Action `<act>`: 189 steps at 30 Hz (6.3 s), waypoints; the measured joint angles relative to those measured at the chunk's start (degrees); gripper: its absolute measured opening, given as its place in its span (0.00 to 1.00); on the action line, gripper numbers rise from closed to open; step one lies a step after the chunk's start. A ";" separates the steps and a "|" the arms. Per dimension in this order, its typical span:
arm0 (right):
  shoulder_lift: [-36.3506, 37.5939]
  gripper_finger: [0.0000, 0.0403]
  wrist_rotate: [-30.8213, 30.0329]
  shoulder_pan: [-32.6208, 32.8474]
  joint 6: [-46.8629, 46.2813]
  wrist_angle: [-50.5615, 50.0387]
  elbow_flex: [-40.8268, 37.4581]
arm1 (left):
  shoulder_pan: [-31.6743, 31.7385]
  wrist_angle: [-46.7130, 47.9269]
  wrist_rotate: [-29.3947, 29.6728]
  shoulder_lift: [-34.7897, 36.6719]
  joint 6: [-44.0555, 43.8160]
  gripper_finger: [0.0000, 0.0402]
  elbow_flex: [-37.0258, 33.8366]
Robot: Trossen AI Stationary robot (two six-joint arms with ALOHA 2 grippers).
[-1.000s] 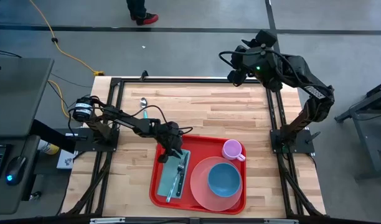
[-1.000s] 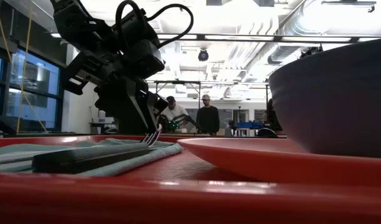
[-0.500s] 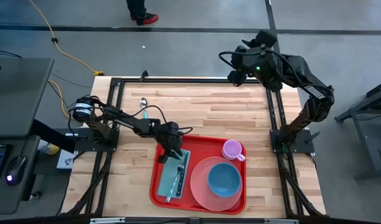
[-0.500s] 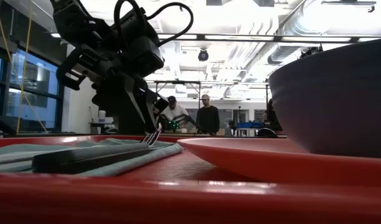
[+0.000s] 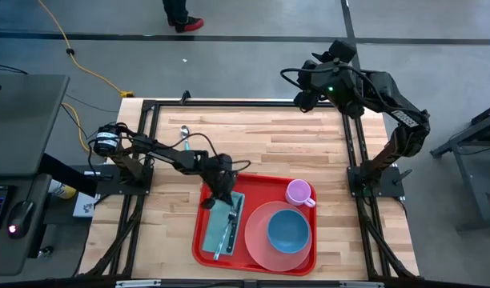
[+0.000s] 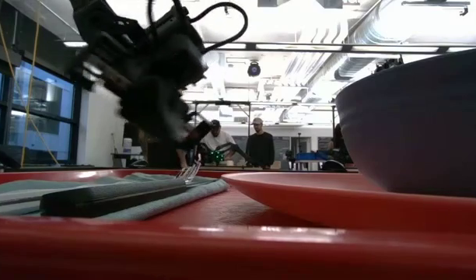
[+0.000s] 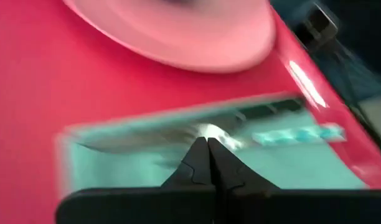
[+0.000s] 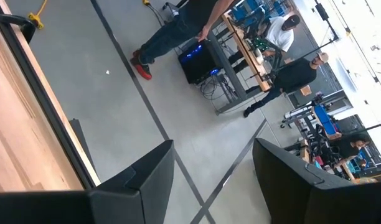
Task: Set up tray
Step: Put the blue fork on the blue table napkin to the left of the black table knife, then put the blue spoon on the blue table napkin to the left of the blue fork
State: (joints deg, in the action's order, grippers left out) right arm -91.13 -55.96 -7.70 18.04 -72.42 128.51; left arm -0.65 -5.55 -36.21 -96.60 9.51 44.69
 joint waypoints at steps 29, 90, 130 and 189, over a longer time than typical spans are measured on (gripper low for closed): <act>0.00 0.49 0.90 -0.20 -0.02 -0.27 0.00 | -7.27 -3.67 9.54 0.00 -4.85 0.03 0.00; 0.01 0.49 1.46 -0.17 -1.38 -1.72 0.00 | -13.67 11.33 35.82 -5.58 0.42 0.02 8.43; 0.02 0.49 2.35 -0.17 -9.51 -11.17 0.02 | 14.56 78.90 72.71 16.49 -42.63 0.02 28.69; 0.83 0.49 9.31 -0.17 -11.13 -14.83 0.02 | 32.51 56.62 42.77 11.13 -61.14 0.75 5.22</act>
State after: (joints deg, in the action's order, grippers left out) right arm -90.30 -46.65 -7.88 6.92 -87.24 128.53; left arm 31.86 51.06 6.57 -85.46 -51.63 49.91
